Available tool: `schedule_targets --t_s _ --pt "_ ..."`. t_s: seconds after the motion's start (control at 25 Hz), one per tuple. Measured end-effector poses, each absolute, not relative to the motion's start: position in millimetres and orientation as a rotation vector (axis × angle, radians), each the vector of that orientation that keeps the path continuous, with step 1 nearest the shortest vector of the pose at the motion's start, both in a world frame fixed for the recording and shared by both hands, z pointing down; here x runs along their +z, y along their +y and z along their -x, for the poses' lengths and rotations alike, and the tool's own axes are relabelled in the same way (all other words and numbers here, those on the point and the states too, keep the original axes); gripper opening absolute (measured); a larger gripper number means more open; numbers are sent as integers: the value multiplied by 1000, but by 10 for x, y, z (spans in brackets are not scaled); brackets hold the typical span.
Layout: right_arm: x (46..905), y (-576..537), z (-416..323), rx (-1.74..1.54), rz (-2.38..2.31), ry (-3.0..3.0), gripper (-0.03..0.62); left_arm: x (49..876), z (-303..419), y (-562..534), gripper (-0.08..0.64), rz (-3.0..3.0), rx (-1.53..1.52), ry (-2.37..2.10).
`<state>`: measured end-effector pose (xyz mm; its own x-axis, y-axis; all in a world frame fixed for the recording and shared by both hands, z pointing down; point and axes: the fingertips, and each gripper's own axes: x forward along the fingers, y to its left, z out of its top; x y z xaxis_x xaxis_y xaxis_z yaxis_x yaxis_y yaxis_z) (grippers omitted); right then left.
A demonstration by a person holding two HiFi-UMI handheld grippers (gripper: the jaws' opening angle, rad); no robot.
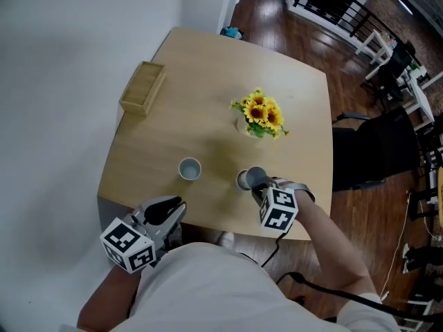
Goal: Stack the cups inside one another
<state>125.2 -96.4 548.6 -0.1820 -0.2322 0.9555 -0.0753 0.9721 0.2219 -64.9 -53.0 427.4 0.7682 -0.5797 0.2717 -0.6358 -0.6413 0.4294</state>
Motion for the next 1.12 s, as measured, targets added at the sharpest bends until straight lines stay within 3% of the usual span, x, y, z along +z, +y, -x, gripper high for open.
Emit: schedule_targets --t_s 0.84,1.12 --pt "6002 -1016 -1173 -24 -149 -1727 17 4392 928 -428 66 -2355 154 -992" --pt "5998 -1020 -1167 -21 -148 -1730 60 4391 930 -427 66 -2361 152 -991"
